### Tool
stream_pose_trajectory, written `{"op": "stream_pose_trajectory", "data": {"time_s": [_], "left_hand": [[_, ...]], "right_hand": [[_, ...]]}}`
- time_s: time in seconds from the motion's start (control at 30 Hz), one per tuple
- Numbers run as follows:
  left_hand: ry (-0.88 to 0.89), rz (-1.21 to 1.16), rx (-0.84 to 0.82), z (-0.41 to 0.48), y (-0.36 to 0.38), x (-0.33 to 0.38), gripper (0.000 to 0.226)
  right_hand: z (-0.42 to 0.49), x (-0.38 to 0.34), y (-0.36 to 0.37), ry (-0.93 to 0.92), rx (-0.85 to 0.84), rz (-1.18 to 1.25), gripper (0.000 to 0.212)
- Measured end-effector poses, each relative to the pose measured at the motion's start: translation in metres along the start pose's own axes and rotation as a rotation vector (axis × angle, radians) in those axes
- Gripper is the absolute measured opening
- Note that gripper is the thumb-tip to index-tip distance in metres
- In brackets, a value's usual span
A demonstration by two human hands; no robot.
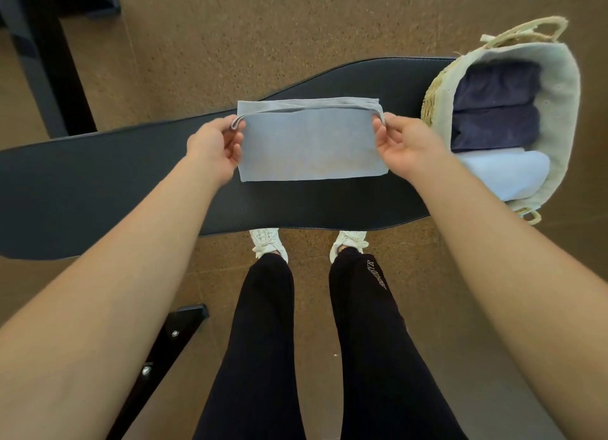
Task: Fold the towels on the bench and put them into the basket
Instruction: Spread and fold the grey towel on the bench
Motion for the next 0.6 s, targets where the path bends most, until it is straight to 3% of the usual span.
{"op": "stream_pose_trajectory", "data": {"time_s": [0.1,0.17,0.3,0.47,0.6], "left_hand": [[0.036,-0.031,-0.007,0.008,0.013,0.012,0.031],[0.09,-0.055,-0.004,0.01,0.016,0.014,0.035],[0.234,0.322,0.161,0.017,0.004,0.007,0.056],[0.175,0.696,0.241,0.022,-0.009,-0.02,0.054],[0.132,0.878,0.221,0.019,-0.006,-0.037,0.057]], "right_hand": [[0.014,-0.01,0.007,-0.017,0.045,-0.018,0.02],[0.02,-0.012,0.007,-0.042,0.123,-0.168,0.02],[0.033,-0.008,-0.007,-0.225,0.366,-0.942,0.044],[0.04,0.014,-0.02,-0.448,0.203,-1.747,0.063],[0.045,0.037,-0.029,-0.337,0.074,-1.976,0.082]]}}
Point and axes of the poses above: each hand's wrist, its own z-axis towards the middle knuckle, its own y-axis out of the palm, x = y × z, the point moved 2 cm from there along z, towards the middle knuckle, and after that the axes turned 13 degrees about -x, right-handed, at the moved point
